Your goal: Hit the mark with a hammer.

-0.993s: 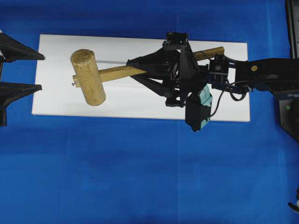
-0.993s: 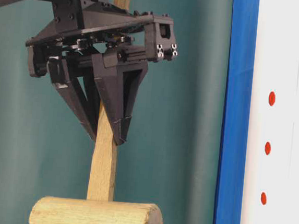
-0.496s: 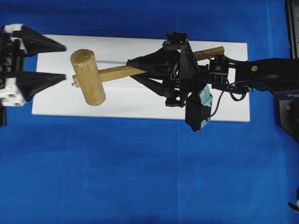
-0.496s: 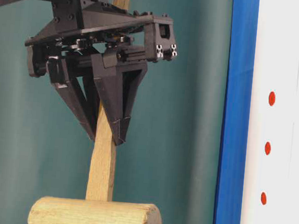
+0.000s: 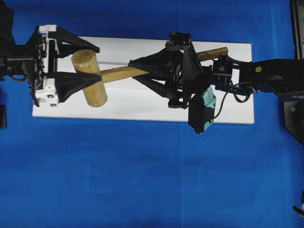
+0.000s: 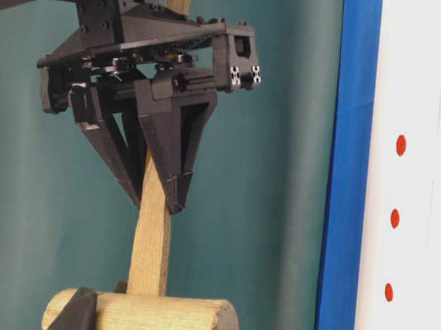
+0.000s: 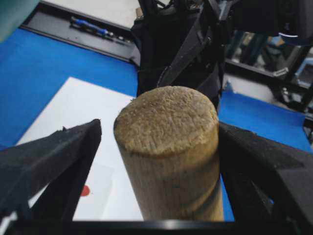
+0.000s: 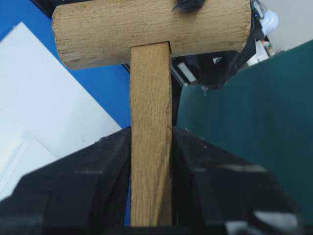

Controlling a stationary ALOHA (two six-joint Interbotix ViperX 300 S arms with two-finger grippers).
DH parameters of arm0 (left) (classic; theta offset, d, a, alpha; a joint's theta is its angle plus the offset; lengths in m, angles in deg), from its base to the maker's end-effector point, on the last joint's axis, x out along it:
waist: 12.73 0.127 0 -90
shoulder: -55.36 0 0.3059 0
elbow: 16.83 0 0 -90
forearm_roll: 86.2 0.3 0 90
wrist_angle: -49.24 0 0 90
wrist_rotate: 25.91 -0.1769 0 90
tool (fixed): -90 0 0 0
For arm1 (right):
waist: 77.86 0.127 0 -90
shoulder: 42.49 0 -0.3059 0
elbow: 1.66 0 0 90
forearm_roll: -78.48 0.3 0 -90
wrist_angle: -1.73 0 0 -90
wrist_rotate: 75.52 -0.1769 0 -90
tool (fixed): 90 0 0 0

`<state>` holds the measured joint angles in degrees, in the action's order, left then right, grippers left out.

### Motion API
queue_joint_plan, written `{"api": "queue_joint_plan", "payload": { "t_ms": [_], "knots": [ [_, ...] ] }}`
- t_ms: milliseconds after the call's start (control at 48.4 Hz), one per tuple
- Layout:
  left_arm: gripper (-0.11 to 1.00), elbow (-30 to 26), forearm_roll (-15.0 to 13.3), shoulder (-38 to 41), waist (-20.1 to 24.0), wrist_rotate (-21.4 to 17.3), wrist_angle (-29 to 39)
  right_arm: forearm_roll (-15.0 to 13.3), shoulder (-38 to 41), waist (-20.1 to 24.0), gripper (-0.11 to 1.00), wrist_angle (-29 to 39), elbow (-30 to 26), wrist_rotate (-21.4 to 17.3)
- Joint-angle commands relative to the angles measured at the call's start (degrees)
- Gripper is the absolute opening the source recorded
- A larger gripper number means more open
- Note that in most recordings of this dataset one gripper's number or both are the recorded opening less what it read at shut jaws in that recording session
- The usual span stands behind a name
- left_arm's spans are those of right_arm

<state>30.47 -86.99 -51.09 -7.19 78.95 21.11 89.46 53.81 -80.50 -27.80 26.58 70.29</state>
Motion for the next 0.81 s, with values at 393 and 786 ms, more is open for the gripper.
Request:
{"api": "queue_joint_plan", "payload": {
  "t_ms": [393, 786],
  "knots": [
    [0.59, -2.29, -0.09, 1.14, -0.18, 2.11, -0.44, 0.00, -1.41, 0.09, 0.10, -1.14, -1.93, -0.18],
    [0.46, -2.29, -0.09, 1.32, -0.70, 2.37, -0.18, 0.18, -1.32, 0.09, 0.10, -1.14, -2.72, -0.62]
  ]
}}
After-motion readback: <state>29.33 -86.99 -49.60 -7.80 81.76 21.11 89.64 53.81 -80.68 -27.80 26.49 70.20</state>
